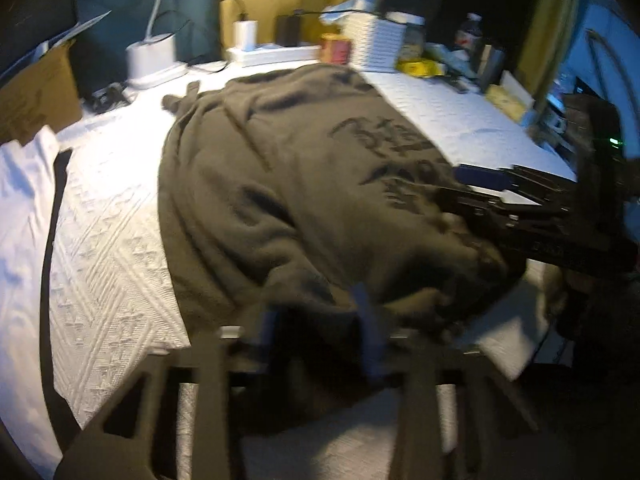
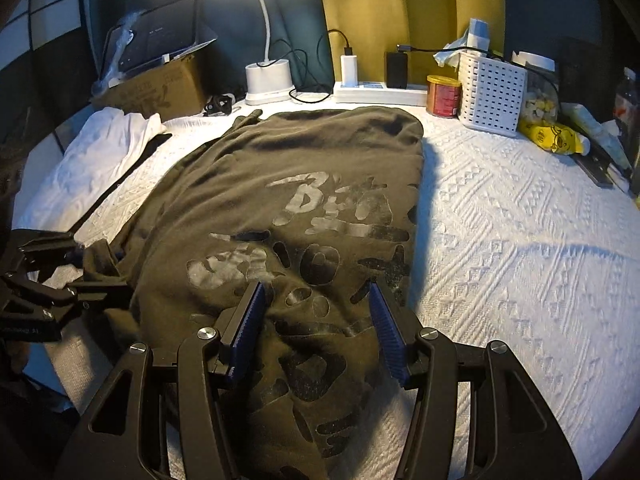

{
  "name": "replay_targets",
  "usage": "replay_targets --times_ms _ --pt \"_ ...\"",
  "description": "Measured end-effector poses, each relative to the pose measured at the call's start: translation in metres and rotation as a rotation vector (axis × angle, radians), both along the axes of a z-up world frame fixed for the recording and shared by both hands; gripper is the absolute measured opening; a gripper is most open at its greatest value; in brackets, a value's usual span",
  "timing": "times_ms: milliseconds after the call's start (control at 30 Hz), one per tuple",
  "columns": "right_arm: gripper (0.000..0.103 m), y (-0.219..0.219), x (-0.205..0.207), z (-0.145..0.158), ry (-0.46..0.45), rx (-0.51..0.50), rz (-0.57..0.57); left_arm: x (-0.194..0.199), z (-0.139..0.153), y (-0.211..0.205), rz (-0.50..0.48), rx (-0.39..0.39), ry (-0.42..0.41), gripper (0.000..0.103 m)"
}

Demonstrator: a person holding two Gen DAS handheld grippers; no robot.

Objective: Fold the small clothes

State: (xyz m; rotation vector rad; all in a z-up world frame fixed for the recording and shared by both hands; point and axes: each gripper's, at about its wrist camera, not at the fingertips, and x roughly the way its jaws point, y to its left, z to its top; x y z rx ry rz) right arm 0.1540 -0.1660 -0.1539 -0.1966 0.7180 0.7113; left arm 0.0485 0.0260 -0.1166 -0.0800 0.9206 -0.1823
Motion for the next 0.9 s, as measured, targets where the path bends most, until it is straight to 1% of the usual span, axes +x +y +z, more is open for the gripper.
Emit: replay_targets --times_ms 67,167,267,367,500,533,633,667,700,800,867,900 --pt "0.057 -0.002 -0.003 0.0 -0.006 0.001 -0.008 -0.005 0.007 -0.003 -0.004 0.016 -0.017 0.014" --pt "0.057 -0.009 -0.007 0.002 -0.009 0.024 -0.016 -0.012 0.015 0.005 0.018 -0.024 -0.021 0.011" --pt "0.057 -0.023 -0.01 0.003 0.002 0.067 -0.029 -0.02 0.021 0.012 0.042 -0.04 -0.026 0.011" --pt "0.057 -0.038 -0.009 0.0 0.032 0.101 -0.049 -0.027 0.023 0.015 0.052 -0.054 -0.045 0.011" --pt "0.057 -0.057 -0.006 -0.008 0.094 0.153 -0.085 -0.034 0.02 0.024 0.07 -0.089 -0.049 0.011" --pt "0.057 -0.059 -0.007 -0.007 0.098 0.164 -0.085 -0.036 0.019 0.027 0.071 -0.097 -0.048 0.011" --pt "0.057 -0.061 -0.013 -0.01 0.106 0.142 -0.089 -0.039 0.017 0.032 0.08 -0.129 -0.043 0.012" --pt "0.057 -0.062 -0.017 -0.011 0.104 0.139 -0.092 -0.039 0.015 0.033 0.074 -0.147 -0.029 0.012" --pt "0.057 -0.063 -0.022 -0.011 0.103 0.141 -0.09 -0.039 0.012 0.035 0.071 -0.161 -0.015 0.015" --pt "0.057 -0.06 -0.035 -0.011 0.121 0.143 -0.053 -0.042 0.007 0.037 0.086 -0.174 -0.011 0.017" --pt "0.057 -0.053 -0.045 -0.013 0.116 0.133 -0.024 -0.044 0.004 0.037 0.092 -0.172 -0.011 0.017" --pt "0.051 -0.047 -0.05 -0.014 0.093 0.116 -0.021 -0.045 0.003 0.036 0.093 -0.167 -0.011 0.017"
